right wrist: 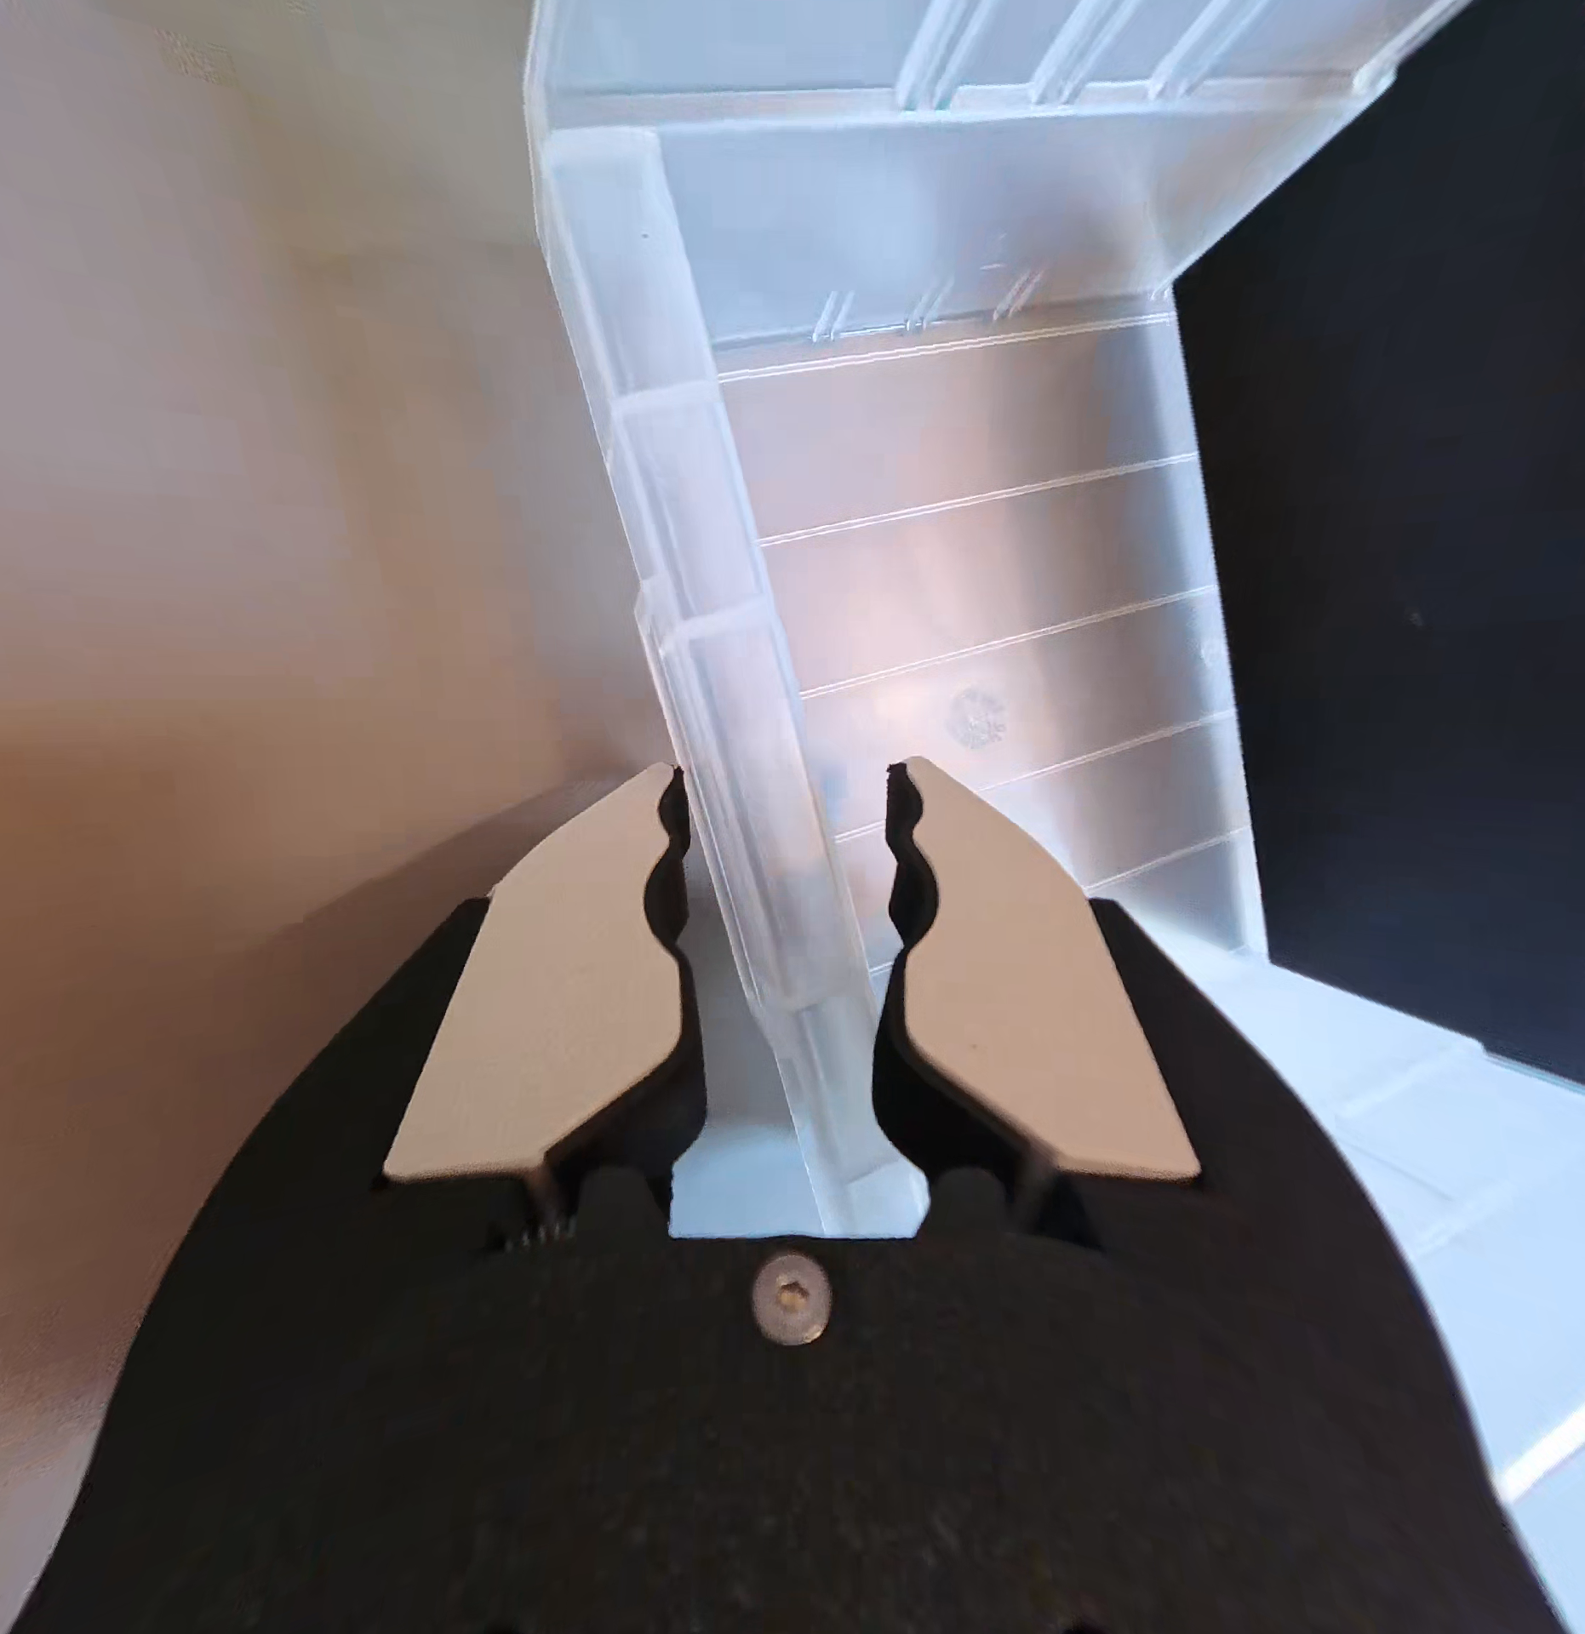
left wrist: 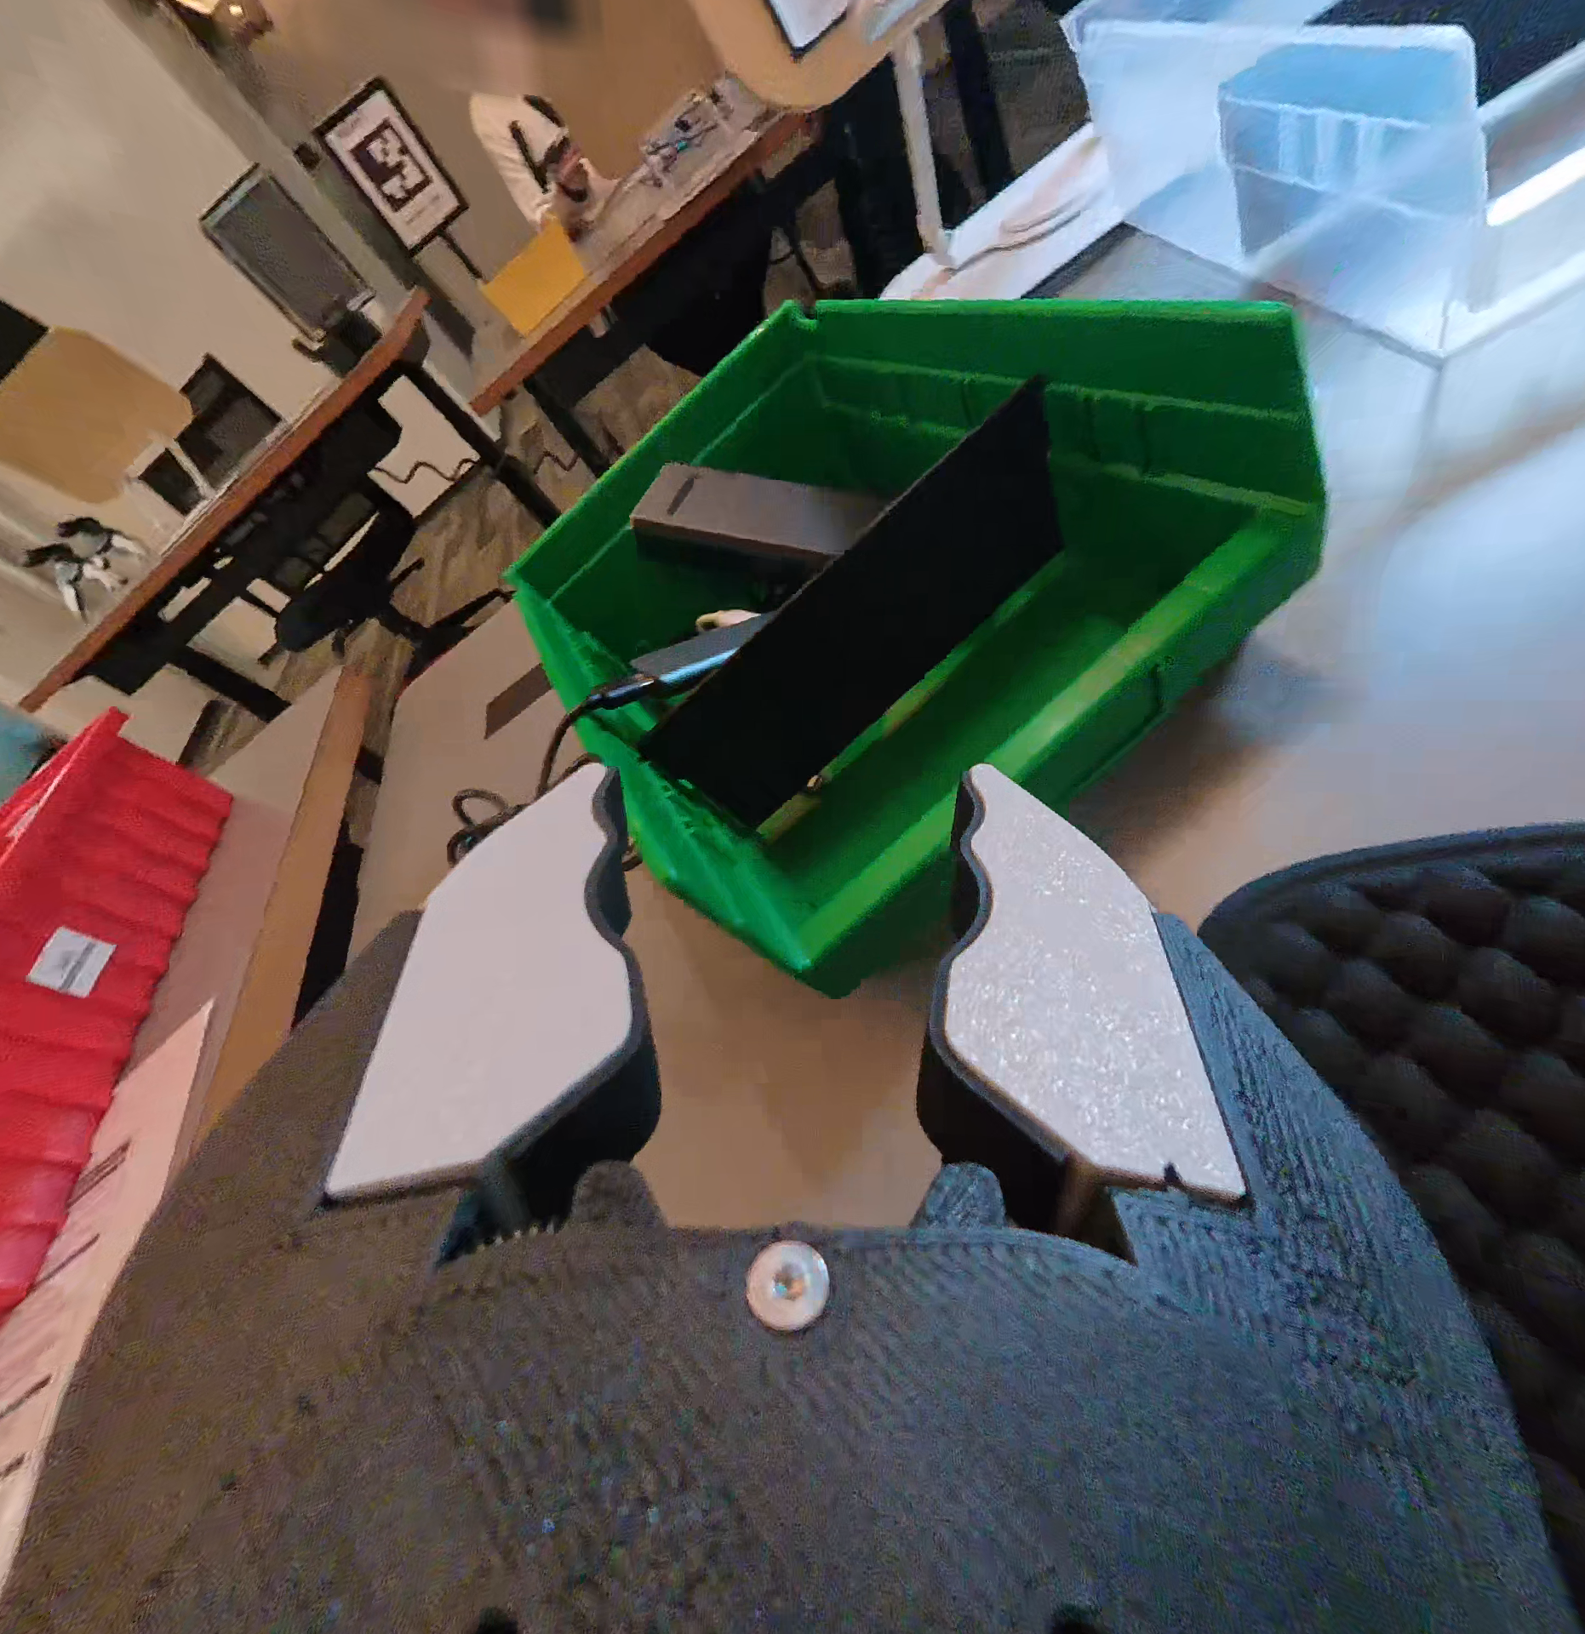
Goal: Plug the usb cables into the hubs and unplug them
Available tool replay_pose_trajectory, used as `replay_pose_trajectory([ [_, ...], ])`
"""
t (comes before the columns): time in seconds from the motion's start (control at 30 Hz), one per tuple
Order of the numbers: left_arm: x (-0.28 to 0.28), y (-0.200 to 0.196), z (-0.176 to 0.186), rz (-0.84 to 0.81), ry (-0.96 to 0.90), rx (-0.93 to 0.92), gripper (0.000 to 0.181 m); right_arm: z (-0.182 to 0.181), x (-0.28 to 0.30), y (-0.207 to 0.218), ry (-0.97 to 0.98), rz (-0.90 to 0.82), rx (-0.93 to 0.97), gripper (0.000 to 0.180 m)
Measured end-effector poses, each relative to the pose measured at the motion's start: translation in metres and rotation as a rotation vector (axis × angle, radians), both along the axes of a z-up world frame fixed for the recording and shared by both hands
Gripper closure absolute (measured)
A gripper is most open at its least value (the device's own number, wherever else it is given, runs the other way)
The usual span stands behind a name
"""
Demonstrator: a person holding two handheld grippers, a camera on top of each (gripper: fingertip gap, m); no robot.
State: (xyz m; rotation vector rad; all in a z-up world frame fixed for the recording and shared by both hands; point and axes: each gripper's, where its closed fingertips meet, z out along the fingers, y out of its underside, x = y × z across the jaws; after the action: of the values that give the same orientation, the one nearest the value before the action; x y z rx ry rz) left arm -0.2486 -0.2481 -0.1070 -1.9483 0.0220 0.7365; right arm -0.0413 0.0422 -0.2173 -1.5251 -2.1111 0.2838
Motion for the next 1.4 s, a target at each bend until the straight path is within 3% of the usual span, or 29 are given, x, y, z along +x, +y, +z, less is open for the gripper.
replay_pose_trajectory([
  [0.03,0.011,0.005,-0.004,-0.040,0.003,-0.042,0.108,0.000,0.014,0.008,-0.004,-0.006,0.015,0.137],
  [0.17,0.040,0.029,-0.043,-0.175,-0.013,-0.285,0.108,0.003,0.073,0.049,-0.043,0.000,0.133,0.139],
  [0.4,0.031,0.070,-0.095,-0.235,0.036,-0.545,0.117,0.006,0.156,0.128,-0.102,-0.048,0.311,0.145],
  [0.7,0.027,0.120,-0.104,-0.296,0.000,-0.536,0.129,0.013,0.166,0.165,0.041,-0.216,0.298,0.122],
  [1.0,-0.010,0.162,-0.103,-0.281,0.034,-0.477,0.130,0.019,0.144,0.160,0.163,-0.266,0.266,0.121],
  [1.2,-0.022,0.166,-0.098,-0.226,0.131,-0.316,0.127,0.020,0.140,0.174,0.284,-0.369,0.256,0.115],
  [1.4,-0.021,0.164,-0.094,-0.195,0.230,-0.314,0.128,0.040,0.124,0.146,0.410,-0.250,0.305,0.118],
])
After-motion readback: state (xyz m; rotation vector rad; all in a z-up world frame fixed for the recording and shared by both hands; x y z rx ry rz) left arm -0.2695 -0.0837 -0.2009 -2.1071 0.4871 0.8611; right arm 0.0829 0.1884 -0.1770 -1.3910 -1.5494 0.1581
